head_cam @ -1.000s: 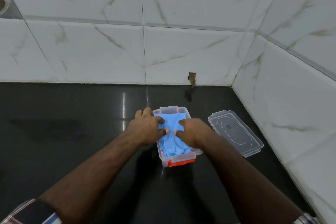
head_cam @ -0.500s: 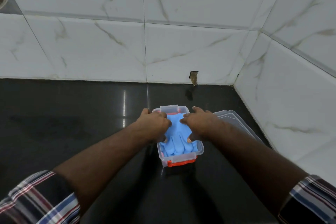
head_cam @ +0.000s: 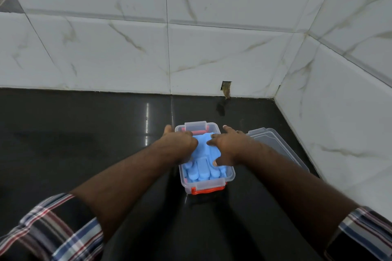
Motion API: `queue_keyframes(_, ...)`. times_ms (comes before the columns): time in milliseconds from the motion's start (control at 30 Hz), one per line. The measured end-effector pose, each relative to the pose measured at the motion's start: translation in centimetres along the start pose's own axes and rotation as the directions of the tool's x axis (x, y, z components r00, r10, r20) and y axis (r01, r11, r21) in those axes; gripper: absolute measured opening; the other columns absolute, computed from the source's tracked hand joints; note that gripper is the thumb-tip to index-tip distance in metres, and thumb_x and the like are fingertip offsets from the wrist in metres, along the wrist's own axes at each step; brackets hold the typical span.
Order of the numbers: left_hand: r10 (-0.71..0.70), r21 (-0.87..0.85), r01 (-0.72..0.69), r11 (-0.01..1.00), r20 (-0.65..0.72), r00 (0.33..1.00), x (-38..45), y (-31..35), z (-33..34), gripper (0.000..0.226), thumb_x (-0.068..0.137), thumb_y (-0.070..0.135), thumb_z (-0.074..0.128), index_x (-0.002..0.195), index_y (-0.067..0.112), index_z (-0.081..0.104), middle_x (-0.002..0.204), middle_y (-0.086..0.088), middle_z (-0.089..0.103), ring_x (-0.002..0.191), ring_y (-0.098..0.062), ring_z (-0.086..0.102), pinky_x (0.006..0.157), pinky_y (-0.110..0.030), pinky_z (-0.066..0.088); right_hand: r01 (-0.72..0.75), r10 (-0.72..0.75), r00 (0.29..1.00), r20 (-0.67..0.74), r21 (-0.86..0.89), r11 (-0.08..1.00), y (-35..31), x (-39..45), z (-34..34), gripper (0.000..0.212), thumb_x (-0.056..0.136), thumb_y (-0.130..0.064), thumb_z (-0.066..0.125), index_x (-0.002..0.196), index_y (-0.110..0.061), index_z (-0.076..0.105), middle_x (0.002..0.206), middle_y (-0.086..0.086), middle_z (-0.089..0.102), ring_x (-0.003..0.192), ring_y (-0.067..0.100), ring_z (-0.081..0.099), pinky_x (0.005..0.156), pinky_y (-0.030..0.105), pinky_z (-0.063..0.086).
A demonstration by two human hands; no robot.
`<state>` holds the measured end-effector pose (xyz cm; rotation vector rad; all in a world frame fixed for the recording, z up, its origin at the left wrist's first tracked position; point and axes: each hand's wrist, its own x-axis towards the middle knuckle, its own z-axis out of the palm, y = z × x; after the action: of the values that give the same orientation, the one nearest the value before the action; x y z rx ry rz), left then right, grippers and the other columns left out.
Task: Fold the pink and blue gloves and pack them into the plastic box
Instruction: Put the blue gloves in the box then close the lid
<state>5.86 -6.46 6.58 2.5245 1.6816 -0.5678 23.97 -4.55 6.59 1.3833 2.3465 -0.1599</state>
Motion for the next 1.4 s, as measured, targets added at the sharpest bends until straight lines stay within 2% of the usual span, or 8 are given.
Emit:
queue_keyframes(233,0.033,-0.079,-0.028,0.997,0.07,0.997,-0.4,1.3,0.5,0.076,0.082,0.076,0.053,0.139,0.027,0.051,0.139,0.003,0.054,0.13,-0.023,0.049,0.108,-0.057,0.026,0.099,-0.099,0.995,0.012,-0.127,0.987,0.2,-0.6,-0.5,0.082,0.078,-0.07,0.06,0.148,-0.034,0.036,0.16,-0.001,0.03,0.15,0.031,0.008,0.117,0.06,0.011)
queue_keyframes(467,0.023,0.058,-0.023,0.998,-0.006,1.0,-0.7,1.7,1.9,0.079,0.079,0.072,0.061,0.139,0.024,0.046,0.14,0.0,0.049,0.131,-0.024,0.045,0.105,-0.06,0.028,0.125,-0.142,0.989,-0.047,-0.269,0.955,-0.4,0.0,1.5,0.083,0.078,-0.074,0.056,0.144,-0.027,0.04,0.154,0.003,0.04,0.149,0.034,0.012,0.117,0.064,0.006)
queue_keyframes(700,-0.037,0.037,0.035,0.999,0.06,0.998,-0.3,2.6,2.0,0.088,0.08,0.067,0.065,0.149,0.022,0.035,0.152,-0.002,0.037,0.141,-0.027,0.033,0.11,-0.065,0.024,0.1,-0.129,0.987,-0.092,-0.268,0.958,-0.9,0.0,2.8,0.081,0.083,-0.07,0.054,0.148,-0.026,0.035,0.159,0.005,0.031,0.151,0.036,0.006,0.118,0.064,0.005)
queue_keyframes(867,-0.014,-0.142,0.04,0.989,0.179,0.984,-0.5,1.7,1.3,0.069,0.094,0.062,0.047,0.151,0.025,0.037,0.159,-0.002,0.03,0.148,-0.026,0.025,0.112,-0.063,0.023,0.101,-0.101,0.995,0.0,-0.089,0.991,-0.4,-1.1,1.6,0.079,0.085,-0.065,0.054,0.151,-0.027,0.032,0.163,0.0,0.021,0.151,0.034,0.001,0.117,0.063,0.008)
queue_keyframes(967,-0.007,-0.253,0.023,0.967,0.065,0.998,-1.0,0.5,0.1,0.044,0.102,0.045,0.041,0.139,0.024,0.051,0.147,0.001,0.046,0.135,-0.02,0.043,0.108,-0.056,0.035,0.101,-0.1,0.994,-0.033,0.026,0.995,0.2,-1.4,0.7,0.062,0.091,-0.06,0.048,0.147,-0.032,0.041,0.159,-0.007,0.03,0.15,0.027,0.008,0.117,0.057,0.015)
queue_keyframes(1167,0.016,-0.105,-0.016,0.994,0.004,1.0,-1.2,0.1,0.6,0.022,0.094,0.034,0.059,0.113,0.025,0.065,0.122,0.001,0.057,0.118,-0.022,0.054,0.1,-0.048,0.041,0.104,-0.139,0.973,-0.185,-0.186,0.977,-0.7,-1.7,0.5,0.034,0.091,-0.037,0.059,0.124,-0.029,0.065,0.127,0.0,0.063,0.127,0.025,0.043,0.106,0.042,0.036)
queue_keyframes(1267,0.036,-0.012,-0.036,0.999,-0.024,0.999,-0.9,0.5,1.2,0.027,0.094,0.037,0.057,0.115,0.023,0.065,0.119,-0.001,0.06,0.118,-0.023,0.054,0.093,-0.046,0.039,0.098,-0.15,0.964,-0.219,-0.232,0.968,-1.3,-1.6,1.2,0.031,0.09,-0.034,0.058,0.119,-0.025,0.067,0.119,-0.002,0.065,0.12,0.026,0.043,0.097,0.04,0.04)
queue_keyframes(1400,0.094,-0.062,-0.096,0.993,-0.04,0.995,-1.0,-0.6,1.3,0.025,0.095,0.029,0.052,0.117,0.03,0.065,0.122,0.007,0.061,0.121,-0.02,0.053,0.095,-0.047,0.037,0.019,-0.045,0.978,-0.205,-0.124,0.992,-2.1,-1.9,0.8,0.033,0.093,-0.032,0.056,0.124,-0.027,0.065,0.125,0.0,0.062,0.128,0.026,0.039,0.104,0.04,0.035)
